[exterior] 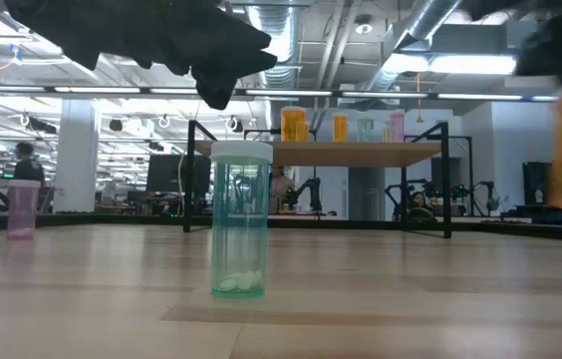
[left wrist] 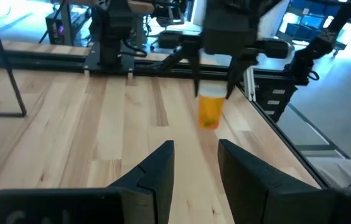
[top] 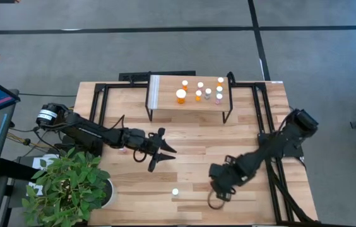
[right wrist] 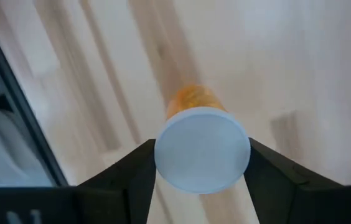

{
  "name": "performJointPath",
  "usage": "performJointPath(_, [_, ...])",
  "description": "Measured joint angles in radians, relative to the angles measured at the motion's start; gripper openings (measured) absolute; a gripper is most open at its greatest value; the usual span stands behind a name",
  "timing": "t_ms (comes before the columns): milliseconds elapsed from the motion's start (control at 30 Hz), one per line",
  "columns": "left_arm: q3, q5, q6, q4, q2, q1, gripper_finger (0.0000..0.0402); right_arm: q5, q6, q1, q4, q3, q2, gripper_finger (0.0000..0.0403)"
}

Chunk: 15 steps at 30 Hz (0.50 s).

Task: Pick and place medicine bottles onto shelf by color
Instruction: Put the big orange pill bottle on the shelf

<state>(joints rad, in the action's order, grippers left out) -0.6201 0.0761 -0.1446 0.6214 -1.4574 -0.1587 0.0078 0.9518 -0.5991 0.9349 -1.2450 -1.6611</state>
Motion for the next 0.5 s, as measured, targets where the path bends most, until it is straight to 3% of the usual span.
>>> performJointPath(233, [-0.014, -0.020, 0.047, 0.031, 0.000, -0.033, 0.0123, -0.001, -0.163, 0.141, -0.085, -0.009, 0.000, 0.0227])
performJointPath(500, [-0.057, -0.058, 0.046, -0.010, 0.000, -0.048, 0.0222, -0.003, -0.252, 0.249, -0.133, -0.009, 0.000, 0.0227])
